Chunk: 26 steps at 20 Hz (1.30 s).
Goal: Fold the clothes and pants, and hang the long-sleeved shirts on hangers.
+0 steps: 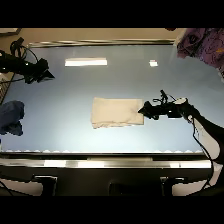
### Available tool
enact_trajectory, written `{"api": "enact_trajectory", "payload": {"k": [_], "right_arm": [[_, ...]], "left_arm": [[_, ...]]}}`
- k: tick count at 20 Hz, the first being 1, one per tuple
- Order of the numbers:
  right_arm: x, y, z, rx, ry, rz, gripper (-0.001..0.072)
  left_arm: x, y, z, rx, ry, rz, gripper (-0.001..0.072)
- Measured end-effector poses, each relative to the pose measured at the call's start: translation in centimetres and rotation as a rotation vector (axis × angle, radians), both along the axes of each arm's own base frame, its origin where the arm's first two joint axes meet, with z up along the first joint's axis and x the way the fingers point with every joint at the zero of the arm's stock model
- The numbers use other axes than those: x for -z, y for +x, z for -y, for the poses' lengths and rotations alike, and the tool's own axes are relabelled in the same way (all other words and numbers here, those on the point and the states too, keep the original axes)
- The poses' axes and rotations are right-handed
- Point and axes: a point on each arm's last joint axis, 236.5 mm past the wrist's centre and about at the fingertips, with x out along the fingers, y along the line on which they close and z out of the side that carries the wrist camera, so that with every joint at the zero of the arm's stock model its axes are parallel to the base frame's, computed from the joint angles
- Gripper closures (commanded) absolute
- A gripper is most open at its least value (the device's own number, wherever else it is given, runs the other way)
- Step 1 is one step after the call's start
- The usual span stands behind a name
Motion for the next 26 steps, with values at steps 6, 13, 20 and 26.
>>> {"api": "enact_trajectory", "payload": {"k": [6,13,20,26], "right_arm": [[-5.6,3.9,-0.2,-0.002,0.039,0.091,0.0684],[-17.5,11.7,7.4,0.177,-0.066,0.269,0.0685],[-25.8,13.4,21.4,0.464,-0.244,0.387,0.0685],[-24.3,7.2,35.4,0.679,-0.49,0.229,0.0686]], "left_arm": [[0.0,0.0,0.0,0.0,0.001,0.002,0.0689],[0.0,0.0,0.0,0.002,0.002,0.003,0.0689],[0.0,0.0,0.0,0.003,0.002,0.001,0.0689],[0.0,0.0,0.0,0.003,0.002,0.0,0.0689]]}}
